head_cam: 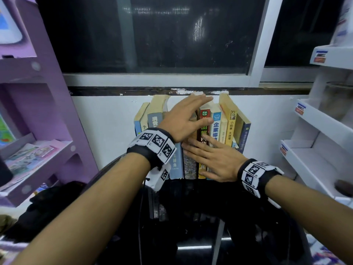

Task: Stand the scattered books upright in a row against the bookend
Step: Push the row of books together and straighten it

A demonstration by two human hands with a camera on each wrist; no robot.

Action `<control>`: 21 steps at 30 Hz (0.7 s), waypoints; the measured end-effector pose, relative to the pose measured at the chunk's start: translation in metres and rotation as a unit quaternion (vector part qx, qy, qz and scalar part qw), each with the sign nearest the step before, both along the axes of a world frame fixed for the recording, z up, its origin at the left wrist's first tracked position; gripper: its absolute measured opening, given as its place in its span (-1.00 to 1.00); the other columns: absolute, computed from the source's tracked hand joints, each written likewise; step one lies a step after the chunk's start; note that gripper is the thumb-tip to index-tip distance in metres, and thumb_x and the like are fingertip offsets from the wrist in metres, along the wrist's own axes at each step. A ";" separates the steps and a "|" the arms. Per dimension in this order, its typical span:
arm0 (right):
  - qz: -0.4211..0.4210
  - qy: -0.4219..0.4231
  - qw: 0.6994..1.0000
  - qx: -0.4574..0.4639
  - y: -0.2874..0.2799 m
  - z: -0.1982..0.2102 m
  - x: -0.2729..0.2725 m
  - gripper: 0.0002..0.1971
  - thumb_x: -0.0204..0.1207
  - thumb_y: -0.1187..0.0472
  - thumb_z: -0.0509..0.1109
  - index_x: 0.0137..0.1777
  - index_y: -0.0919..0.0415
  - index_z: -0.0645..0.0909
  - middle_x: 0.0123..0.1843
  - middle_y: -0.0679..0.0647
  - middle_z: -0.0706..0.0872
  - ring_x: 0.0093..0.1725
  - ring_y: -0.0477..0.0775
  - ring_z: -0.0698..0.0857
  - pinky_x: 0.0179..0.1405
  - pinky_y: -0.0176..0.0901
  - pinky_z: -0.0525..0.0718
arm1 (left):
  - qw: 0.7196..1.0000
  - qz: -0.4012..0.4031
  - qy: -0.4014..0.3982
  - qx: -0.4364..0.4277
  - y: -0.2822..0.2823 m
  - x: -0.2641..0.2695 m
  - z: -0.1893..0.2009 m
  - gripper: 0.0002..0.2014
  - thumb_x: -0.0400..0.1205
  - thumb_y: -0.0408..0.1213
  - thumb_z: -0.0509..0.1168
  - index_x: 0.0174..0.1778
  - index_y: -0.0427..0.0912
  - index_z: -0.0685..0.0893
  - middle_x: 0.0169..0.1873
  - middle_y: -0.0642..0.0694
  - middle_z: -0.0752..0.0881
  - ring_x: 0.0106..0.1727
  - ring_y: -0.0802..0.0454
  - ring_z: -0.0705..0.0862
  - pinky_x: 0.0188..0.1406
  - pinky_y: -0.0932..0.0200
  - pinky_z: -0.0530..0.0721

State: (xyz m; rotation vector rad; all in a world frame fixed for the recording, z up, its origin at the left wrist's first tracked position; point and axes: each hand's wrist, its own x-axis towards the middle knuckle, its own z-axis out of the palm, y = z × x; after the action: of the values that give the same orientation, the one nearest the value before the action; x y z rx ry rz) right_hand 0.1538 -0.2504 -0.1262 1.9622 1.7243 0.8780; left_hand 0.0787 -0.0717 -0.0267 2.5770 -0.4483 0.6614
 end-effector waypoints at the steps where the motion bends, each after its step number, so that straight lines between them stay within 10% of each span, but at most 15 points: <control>1: 0.002 0.001 1.000 0.001 0.000 -0.001 0.001 -0.28 0.68 -0.20 -0.06 0.71 0.25 0.05 0.72 0.17 0.11 0.72 0.16 0.00 0.67 0.24 -0.14 | 1.000 0.004 0.015 -0.010 0.000 0.004 -0.003 -0.39 0.63 0.13 0.23 0.61 0.11 0.28 0.63 0.00 0.27 0.67 0.01 0.11 0.64 -0.10 0.10; 21: 0.030 -0.025 0.999 0.020 0.003 -0.006 0.013 -0.25 0.66 -0.20 0.06 0.70 0.23 0.02 0.71 0.14 -0.01 0.72 0.11 -0.05 0.68 0.20 -0.13 | 0.999 0.010 -0.044 -0.008 0.003 0.019 -0.020 -0.45 0.65 -0.05 0.29 0.57 0.13 0.32 0.61 0.08 0.29 0.59 0.16 0.26 0.32 0.28 0.20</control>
State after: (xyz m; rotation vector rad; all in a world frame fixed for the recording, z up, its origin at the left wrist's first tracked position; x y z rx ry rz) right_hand 0.1667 -0.2478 -0.1322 1.9047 1.7585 0.9811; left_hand 0.0974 -0.0683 -0.0463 2.5486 -0.4442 0.7836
